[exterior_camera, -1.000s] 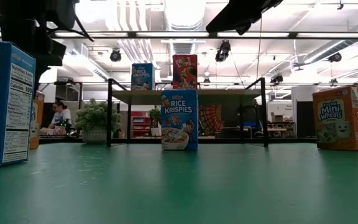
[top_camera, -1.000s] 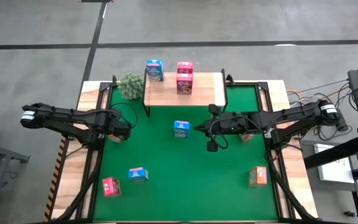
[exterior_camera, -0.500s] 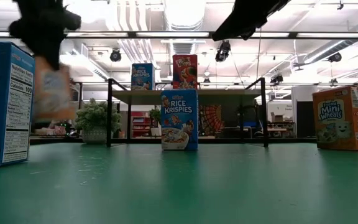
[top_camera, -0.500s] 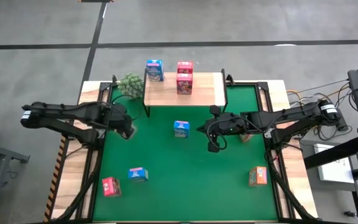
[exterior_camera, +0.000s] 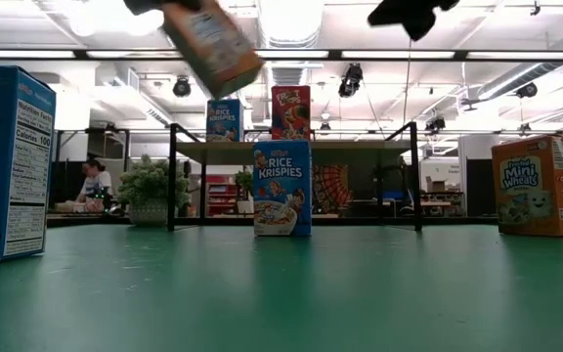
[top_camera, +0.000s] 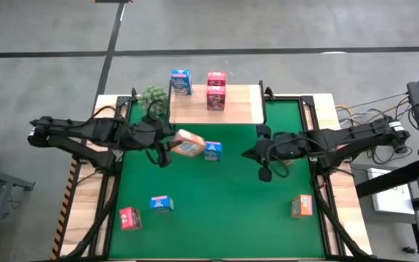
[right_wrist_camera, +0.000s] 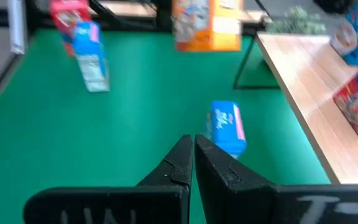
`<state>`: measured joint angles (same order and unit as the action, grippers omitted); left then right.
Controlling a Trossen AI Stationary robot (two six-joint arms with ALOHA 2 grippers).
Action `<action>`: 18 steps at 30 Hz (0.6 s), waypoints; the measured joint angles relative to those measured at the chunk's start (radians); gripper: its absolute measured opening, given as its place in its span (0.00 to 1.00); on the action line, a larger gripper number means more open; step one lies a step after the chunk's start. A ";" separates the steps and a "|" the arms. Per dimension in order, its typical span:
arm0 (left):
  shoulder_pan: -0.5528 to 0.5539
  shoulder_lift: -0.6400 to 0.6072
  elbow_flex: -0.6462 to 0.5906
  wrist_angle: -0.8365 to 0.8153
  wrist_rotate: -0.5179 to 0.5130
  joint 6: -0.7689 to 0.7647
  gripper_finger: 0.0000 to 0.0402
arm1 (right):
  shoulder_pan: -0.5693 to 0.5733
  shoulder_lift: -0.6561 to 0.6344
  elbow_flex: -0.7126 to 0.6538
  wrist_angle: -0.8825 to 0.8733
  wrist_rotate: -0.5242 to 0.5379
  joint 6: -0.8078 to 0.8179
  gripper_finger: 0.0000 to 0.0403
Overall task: Stack cereal on shelf
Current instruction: Put the top left orange cereal box on the shelf
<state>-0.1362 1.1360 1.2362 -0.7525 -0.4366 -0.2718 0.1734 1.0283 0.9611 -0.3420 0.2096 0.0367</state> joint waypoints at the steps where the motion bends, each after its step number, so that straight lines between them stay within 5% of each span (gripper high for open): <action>1: 0.003 0.011 0.007 0.030 0.000 0.046 0.35 | 0.012 -0.016 -0.017 0.029 0.000 -0.005 0.02; 9: 0.055 0.157 0.080 0.268 -0.001 0.329 0.35 | 0.056 -0.113 -0.142 0.219 0.000 -0.037 0.02; 18: 0.141 0.330 0.224 0.319 0.000 0.473 0.35 | 0.056 -0.123 -0.182 0.280 0.000 -0.082 0.02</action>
<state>0.0043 1.4664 1.4599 -0.4340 -0.4368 0.2010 0.2291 0.9052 0.7795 -0.0623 0.2096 -0.0458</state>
